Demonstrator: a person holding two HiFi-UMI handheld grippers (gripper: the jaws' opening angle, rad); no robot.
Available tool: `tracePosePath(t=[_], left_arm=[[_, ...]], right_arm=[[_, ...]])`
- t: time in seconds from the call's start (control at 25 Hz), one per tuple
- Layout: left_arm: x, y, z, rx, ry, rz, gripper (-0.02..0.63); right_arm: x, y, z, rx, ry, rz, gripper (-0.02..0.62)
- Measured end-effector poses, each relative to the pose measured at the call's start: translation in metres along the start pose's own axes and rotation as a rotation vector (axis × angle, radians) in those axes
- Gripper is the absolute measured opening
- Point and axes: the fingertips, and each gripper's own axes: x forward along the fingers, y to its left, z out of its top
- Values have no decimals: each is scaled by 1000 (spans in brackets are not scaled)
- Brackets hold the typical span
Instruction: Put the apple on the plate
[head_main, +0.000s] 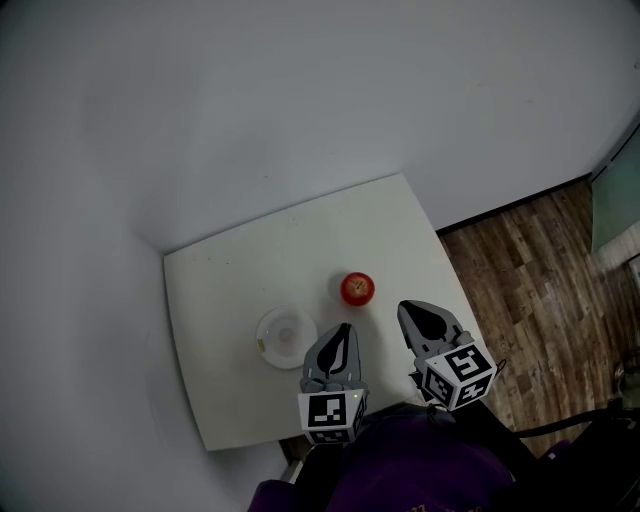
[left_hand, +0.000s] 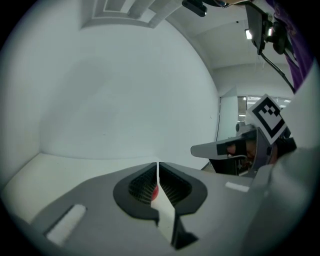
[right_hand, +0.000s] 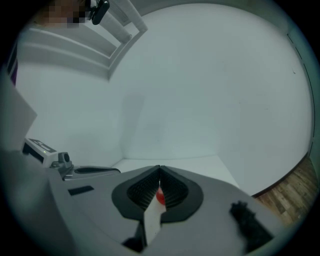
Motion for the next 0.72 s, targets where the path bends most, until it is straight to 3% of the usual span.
tracePosePath(t=[0.72], left_arm=[[52,-4,-34,-12,92,-156,121]], right_arm=[[1,-19,1,3,6,-102,11]])
